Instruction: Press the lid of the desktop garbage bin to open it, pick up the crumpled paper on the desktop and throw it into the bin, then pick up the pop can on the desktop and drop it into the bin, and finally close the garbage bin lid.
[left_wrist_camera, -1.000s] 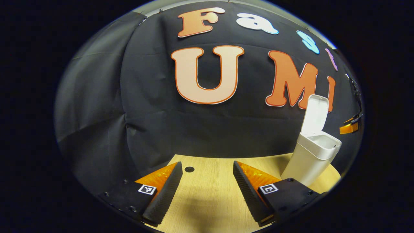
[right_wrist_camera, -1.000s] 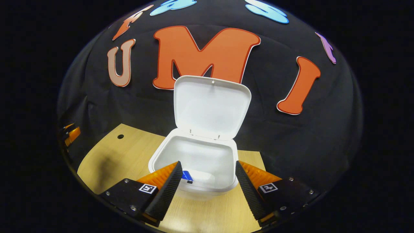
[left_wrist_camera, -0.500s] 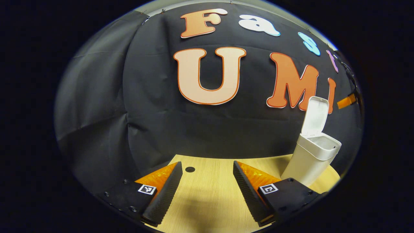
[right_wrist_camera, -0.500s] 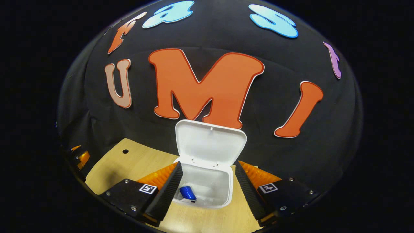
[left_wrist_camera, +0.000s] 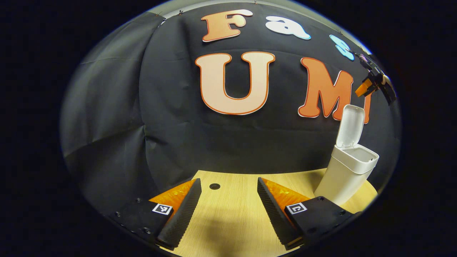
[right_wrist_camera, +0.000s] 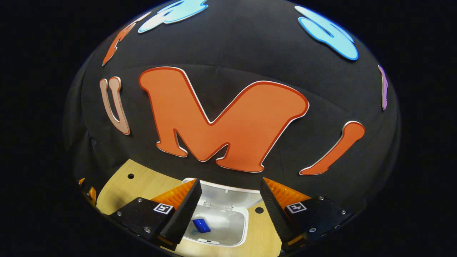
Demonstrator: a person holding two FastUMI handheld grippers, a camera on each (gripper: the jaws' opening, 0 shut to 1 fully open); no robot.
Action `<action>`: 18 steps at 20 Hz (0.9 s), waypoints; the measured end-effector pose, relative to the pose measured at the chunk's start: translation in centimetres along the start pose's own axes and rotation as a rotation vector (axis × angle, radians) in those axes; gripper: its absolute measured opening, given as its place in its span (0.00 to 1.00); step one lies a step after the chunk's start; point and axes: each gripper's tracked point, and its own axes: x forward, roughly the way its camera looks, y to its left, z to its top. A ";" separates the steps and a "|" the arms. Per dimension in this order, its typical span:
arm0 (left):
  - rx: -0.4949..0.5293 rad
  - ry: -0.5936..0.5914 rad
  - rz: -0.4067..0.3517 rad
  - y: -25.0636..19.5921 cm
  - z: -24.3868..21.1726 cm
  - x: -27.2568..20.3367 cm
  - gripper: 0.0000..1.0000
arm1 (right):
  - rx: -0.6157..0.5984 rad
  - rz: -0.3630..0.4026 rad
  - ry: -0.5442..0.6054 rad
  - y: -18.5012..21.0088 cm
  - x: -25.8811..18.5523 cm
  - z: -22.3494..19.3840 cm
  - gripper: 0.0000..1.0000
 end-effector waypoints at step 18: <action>-0.014 0.002 0.058 3.7 -0.3 0.5 1.00 | 0.059 0.046 0.277 1.0 5.6 -6.8 0.99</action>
